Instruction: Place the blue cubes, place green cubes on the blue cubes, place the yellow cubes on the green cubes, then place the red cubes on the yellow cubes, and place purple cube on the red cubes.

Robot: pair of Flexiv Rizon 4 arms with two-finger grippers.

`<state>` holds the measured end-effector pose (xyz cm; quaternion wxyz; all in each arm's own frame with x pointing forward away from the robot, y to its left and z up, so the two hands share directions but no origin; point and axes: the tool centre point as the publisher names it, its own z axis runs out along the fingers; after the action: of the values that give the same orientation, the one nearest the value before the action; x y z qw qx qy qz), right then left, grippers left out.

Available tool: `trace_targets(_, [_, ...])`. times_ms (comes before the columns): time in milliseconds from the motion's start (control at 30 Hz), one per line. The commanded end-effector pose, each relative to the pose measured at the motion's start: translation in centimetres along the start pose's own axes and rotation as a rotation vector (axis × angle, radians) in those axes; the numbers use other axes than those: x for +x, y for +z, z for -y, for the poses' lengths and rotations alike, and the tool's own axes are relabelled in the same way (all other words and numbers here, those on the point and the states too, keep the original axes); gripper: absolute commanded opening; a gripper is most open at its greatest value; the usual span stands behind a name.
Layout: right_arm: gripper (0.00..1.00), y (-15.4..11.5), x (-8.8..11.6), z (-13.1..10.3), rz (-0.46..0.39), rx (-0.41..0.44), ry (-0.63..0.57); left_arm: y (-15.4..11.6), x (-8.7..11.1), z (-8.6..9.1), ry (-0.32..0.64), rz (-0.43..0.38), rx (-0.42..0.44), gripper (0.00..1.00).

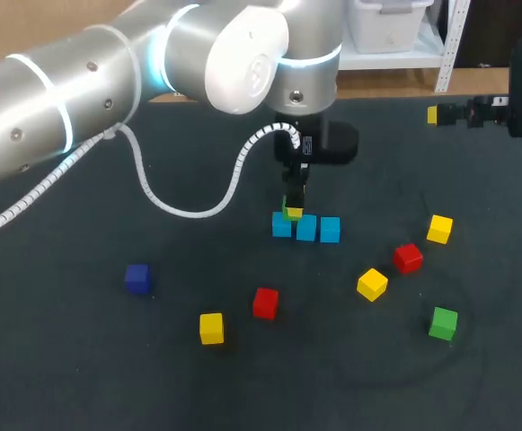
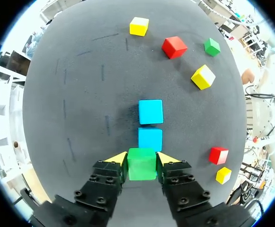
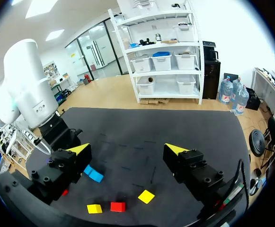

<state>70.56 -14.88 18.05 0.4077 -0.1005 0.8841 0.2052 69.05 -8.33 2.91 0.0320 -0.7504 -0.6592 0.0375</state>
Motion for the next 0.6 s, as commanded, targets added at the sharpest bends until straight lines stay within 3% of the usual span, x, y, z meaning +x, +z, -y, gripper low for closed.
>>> trace_targets(33, [1.0,0.02,0.01,0.1,0.0,-0.003,-0.001,0.03,-0.12,-0.36,0.0,-0.007,0.009,0.4])
trace_targets(600, [1.0,0.02,0.01,0.1,0.0,-0.003,-0.001,-0.45,0.6,-0.33,-0.033,-0.002,0.02,0.45])
